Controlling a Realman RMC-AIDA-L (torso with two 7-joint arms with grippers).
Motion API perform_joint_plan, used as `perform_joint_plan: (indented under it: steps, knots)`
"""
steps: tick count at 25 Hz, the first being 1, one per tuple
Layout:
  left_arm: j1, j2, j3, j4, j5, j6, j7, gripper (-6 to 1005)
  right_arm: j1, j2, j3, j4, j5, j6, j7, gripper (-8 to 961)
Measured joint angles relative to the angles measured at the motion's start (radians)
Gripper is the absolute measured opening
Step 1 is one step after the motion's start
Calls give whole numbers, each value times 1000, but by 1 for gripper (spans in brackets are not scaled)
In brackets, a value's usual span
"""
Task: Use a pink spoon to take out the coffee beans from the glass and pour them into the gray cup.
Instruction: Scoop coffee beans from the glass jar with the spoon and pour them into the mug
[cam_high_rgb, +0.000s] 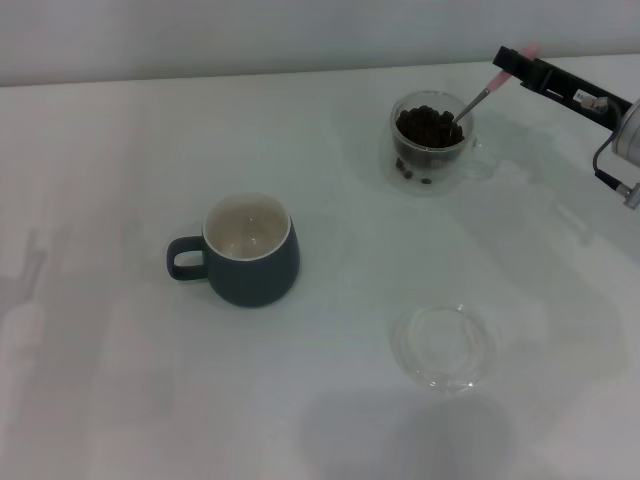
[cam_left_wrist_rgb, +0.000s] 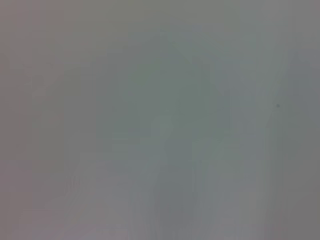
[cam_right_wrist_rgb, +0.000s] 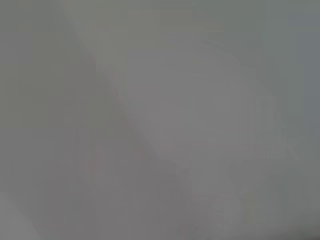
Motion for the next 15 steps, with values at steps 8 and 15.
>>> perform_joint_plan:
  steps: [8,15]
  knots:
    - [-2,1,0,-4,0,0,5,835,4,1,-1,20,10,-44,114,147]
    - [-6,3,-2,-16,0,4,6,834,12,2,-1,36,10,-72,255,147]
